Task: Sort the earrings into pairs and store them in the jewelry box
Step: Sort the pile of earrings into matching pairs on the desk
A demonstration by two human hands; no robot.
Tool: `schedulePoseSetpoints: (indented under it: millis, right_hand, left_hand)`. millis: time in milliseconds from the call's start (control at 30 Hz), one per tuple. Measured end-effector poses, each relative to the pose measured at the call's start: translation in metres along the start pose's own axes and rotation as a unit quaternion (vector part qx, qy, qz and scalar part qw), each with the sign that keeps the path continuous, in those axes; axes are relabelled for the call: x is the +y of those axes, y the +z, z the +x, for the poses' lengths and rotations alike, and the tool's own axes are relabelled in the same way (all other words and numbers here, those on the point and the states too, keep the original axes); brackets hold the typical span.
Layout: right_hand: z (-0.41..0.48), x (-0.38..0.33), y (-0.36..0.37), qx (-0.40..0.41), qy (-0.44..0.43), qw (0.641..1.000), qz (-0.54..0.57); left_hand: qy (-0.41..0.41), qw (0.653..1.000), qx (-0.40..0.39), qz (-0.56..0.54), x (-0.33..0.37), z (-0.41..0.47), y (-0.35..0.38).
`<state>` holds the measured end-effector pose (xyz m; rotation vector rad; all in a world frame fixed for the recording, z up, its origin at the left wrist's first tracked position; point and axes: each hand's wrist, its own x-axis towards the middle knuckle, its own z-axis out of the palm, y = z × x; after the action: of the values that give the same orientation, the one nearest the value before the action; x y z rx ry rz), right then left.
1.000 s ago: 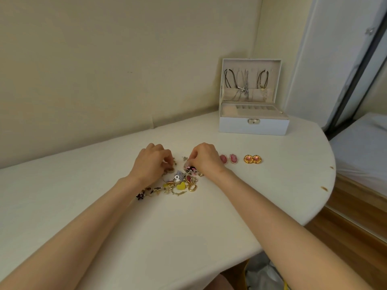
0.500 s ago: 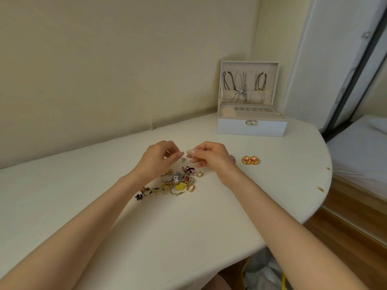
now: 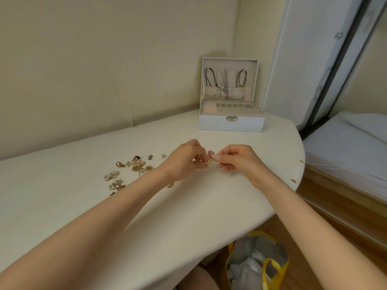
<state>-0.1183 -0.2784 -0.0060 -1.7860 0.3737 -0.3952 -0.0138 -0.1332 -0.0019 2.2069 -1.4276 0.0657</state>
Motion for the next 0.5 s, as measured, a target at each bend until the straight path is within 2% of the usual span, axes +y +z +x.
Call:
schedulePoseSetpoints:
  millis: [200,500]
  right_hand:
    - [-0.009,0.015,-0.031,0.089,0.004,0.99,-0.11]
    - [-0.001,0.033,-0.067,0.15,-0.017,0.969,-0.197]
  left_hand:
    - [0.028,0.998,-0.015,0.063,0.026,0.019,0.03]
    - [0.041,0.992,-0.004,0.121,0.053,0.054,0.058]
